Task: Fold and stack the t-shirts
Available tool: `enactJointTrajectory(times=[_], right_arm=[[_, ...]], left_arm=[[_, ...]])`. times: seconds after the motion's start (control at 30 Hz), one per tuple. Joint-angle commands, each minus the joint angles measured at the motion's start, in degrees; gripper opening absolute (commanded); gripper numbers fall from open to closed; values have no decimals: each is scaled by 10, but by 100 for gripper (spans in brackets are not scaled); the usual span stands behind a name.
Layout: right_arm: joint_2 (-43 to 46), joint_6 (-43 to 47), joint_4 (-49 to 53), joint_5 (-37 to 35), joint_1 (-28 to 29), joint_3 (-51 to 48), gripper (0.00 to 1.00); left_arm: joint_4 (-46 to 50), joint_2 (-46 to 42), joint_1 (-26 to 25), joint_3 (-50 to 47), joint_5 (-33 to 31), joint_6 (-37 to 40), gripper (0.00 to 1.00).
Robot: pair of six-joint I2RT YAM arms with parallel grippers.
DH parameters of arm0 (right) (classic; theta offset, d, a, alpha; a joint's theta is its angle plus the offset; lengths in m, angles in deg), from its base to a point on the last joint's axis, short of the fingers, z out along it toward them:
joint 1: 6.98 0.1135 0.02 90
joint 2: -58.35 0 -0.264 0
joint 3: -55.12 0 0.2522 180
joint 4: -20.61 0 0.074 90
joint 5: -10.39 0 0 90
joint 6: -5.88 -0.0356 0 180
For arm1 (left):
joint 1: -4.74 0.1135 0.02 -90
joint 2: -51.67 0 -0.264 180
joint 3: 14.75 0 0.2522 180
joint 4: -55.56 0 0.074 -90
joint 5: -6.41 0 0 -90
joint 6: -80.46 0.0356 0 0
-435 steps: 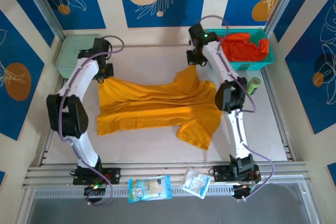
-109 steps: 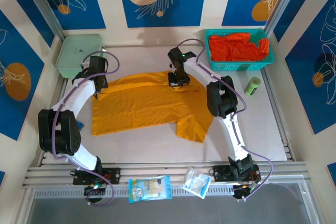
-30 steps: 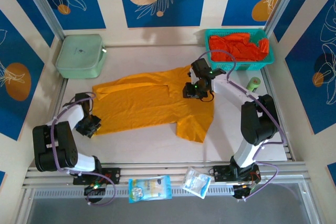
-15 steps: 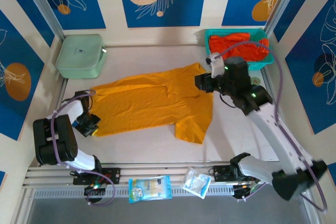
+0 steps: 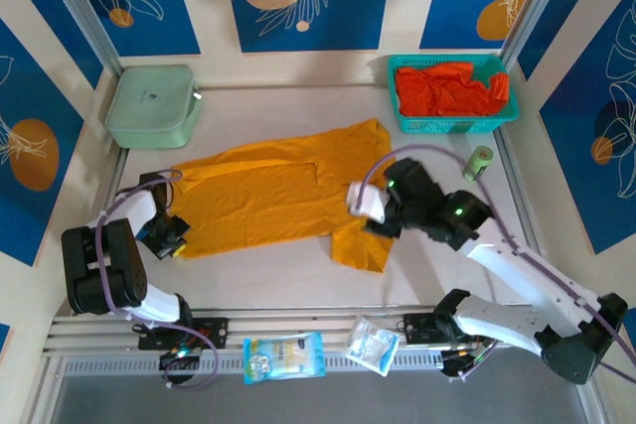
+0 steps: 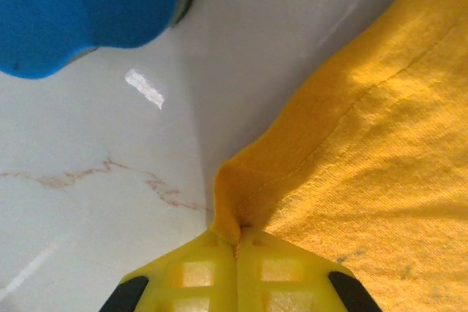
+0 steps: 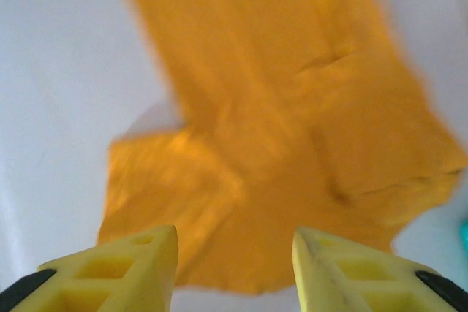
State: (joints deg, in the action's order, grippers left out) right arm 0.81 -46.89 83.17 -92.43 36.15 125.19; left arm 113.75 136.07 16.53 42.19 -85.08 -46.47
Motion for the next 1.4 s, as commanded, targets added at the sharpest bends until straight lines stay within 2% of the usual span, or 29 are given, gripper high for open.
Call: enactJointTrajectory(times=[0.0, 0.33, 0.47, 0.67, 0.87, 1.1, 1.37], right_arm=[[-13, 114, 72, -45, 19, -56, 46], [-125, 91, -26, -17, 74, -174, 52], [-171, 58, -38, -19, 78, -163, 52], [-237, 24, -67, -71, 78, -149, 50], [-278, 2, -77, -95, 79, -137, 35], [-255, 21, -26, -112, 79, -118, 0], [-151, 48, 53, -123, 92, -123, 0]], left_arm=[[-153, -13, -3, -13, 107, 12, 0], [-171, -65, -3, -39, 136, -8, 0], [-168, -80, -4, -38, 136, -5, 0], [-161, -101, -3, -38, 133, 1, 0], [-150, -118, -3, -39, 125, 5, 0], [-132, -137, -3, -37, 123, 7, 0], [-94, -161, -3, -44, 126, 9, 0]])
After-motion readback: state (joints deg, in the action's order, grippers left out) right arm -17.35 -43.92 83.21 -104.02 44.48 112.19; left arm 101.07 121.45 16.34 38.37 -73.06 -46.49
